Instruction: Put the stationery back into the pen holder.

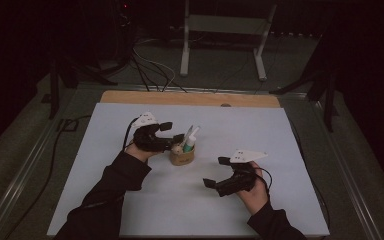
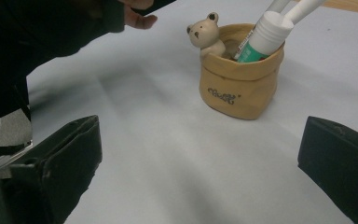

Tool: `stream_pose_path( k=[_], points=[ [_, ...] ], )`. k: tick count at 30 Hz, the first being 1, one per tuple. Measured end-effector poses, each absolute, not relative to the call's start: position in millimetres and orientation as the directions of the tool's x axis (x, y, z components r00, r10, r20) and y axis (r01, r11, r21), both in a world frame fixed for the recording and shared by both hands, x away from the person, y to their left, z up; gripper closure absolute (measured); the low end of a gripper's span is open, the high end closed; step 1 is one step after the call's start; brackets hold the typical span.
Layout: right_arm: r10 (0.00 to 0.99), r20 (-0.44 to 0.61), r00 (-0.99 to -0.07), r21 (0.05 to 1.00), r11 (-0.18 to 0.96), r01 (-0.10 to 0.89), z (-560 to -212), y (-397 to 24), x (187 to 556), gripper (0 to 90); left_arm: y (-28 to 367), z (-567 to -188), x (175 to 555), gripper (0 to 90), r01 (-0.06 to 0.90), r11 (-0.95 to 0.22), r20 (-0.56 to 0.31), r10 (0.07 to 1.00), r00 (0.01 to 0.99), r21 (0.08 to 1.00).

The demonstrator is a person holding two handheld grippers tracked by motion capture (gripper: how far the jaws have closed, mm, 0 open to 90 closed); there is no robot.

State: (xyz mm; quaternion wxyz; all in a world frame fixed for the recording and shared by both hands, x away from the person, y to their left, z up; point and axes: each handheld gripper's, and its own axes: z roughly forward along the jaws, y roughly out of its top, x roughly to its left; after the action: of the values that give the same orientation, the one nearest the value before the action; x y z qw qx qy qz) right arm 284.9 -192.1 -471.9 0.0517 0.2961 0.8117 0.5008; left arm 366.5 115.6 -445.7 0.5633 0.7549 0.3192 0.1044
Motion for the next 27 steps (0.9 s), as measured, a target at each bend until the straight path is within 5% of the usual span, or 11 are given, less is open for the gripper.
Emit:
stream_pose_path(
  k=[8, 27],
  points=[
    [0.53, 0.213, -0.821, 0.847, 0.319, 0.426, -471.1, -191.8, 284.4, 0.0, 118.5, -432.7, 357.8, 1.6, 0.345, -0.188, -0.175, 0.589, 0.789, 0.92],
    [0.532, 0.214, -0.819, 0.86, 0.296, 0.417, -468.8, -196.7, 284.0, 0.0, 132.4, -422.7, 331.2, 0.6, 0.333, -0.216, -0.181, 0.52, 0.835, 0.918]
  ],
)
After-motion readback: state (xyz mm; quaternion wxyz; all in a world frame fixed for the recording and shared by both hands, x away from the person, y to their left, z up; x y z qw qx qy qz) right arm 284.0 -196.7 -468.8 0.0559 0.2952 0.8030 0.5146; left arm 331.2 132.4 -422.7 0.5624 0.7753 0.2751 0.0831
